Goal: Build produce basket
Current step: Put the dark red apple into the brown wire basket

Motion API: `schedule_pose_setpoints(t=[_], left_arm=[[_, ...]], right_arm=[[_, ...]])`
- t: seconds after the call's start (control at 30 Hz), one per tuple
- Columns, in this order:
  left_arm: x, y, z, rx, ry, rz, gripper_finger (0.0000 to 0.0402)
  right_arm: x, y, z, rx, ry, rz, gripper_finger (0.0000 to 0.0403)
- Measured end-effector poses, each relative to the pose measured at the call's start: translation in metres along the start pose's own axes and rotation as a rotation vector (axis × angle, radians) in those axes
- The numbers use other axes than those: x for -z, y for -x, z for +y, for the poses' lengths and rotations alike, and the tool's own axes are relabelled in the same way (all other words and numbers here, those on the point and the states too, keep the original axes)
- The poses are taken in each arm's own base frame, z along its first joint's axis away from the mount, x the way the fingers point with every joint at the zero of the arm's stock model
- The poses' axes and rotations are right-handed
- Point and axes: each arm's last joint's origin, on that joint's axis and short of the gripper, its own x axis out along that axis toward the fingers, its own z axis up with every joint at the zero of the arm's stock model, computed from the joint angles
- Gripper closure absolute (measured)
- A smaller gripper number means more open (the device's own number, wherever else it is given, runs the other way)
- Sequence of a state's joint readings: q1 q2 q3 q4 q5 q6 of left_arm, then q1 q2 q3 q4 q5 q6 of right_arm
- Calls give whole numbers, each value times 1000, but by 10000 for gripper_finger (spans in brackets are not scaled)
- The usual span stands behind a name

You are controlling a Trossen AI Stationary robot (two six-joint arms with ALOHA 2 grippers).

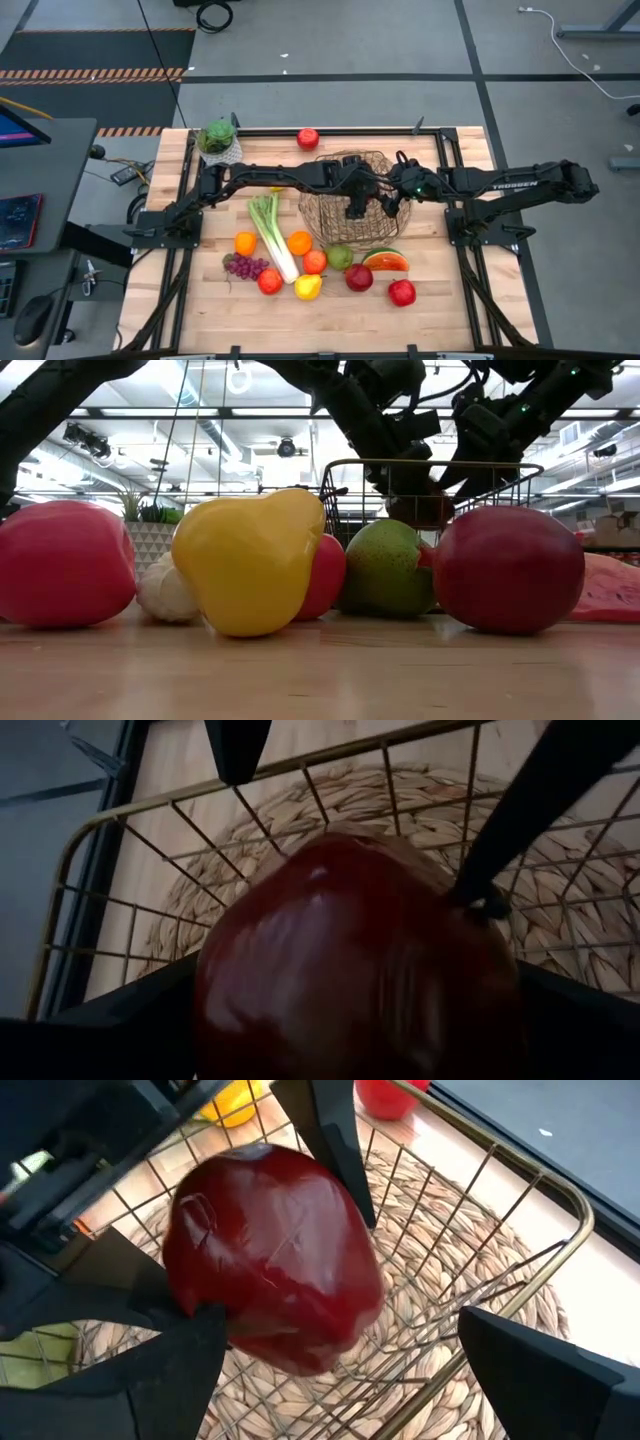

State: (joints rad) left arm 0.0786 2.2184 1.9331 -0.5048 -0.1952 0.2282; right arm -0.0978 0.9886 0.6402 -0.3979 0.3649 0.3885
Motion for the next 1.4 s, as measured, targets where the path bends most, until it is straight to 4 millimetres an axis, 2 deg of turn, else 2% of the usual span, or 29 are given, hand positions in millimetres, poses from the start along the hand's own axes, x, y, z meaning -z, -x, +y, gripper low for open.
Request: schedule_pose_setpoints(t=[0.4,0.57,0.83,1.13,1.4], left_arm=[[0,6,0,-41,-21,34,1],[0,7,-7,-43,-14,43,1],[-4,17,-17,-51,-107,52,1],[-3,17,-19,-50,-143,64,1],[-3,17,-23,-46,-190,67,1]], right_arm=[[-4,0,2,-35,-12,-36,3],[-4,0,2,-49,4,-31,3],[-23,20,1,-56,-10,-121,3],[-23,15,5,-67,5,-106,3],[-24,16,10,-196,-32,-102,3]])
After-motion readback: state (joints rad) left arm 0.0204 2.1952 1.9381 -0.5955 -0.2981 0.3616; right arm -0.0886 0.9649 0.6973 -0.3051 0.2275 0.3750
